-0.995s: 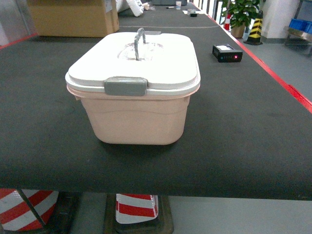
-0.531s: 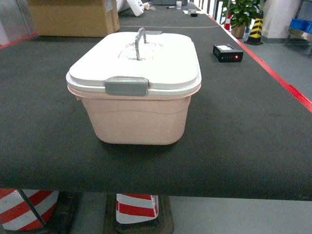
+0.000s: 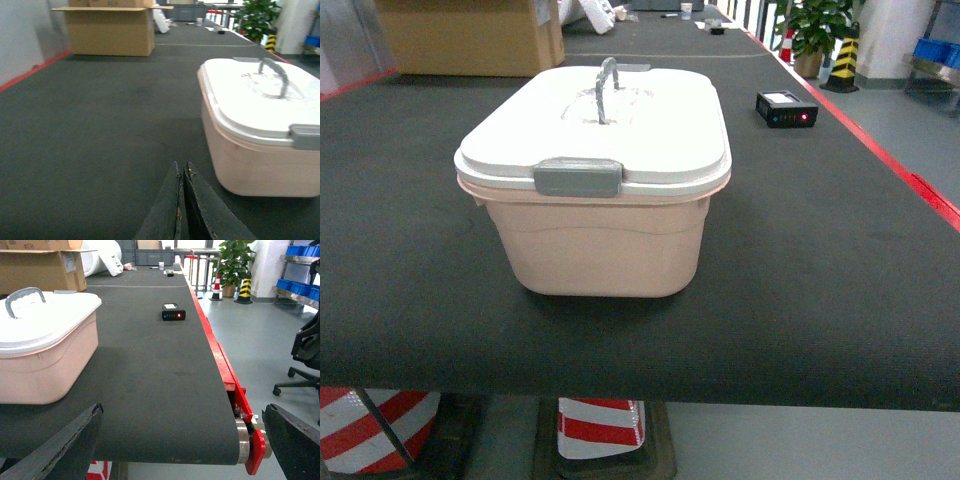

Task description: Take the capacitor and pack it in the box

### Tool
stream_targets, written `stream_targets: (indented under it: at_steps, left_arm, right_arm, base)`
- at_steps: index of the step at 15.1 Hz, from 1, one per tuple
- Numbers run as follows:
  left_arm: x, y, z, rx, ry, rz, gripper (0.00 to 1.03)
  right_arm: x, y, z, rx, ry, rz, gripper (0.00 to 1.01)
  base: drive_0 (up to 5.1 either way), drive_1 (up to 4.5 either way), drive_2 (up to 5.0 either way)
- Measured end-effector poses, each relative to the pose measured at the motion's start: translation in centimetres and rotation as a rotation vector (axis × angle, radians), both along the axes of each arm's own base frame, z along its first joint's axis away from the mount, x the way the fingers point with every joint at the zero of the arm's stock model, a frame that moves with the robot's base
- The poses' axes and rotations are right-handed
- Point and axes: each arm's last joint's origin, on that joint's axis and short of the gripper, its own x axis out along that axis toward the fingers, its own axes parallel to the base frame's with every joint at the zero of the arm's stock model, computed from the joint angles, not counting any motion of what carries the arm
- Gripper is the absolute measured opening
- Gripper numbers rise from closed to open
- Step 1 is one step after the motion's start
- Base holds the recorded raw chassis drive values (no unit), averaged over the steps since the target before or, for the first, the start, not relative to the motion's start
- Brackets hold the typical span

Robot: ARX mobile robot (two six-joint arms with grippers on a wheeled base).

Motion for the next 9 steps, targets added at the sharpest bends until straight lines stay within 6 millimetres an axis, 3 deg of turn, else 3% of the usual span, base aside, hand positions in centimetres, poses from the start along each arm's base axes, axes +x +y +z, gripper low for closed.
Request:
stream_targets:
  at_steps: [9]
  left_arm:
    - [-3.3, 0.0, -2.1, 0.0, -0.01, -0.01, 0.02]
  right_arm:
    - [0.0, 0.0, 0.0, 0.0, 0.0, 0.0, 0.98]
  base:
    - [0.0, 0.0, 0.0]
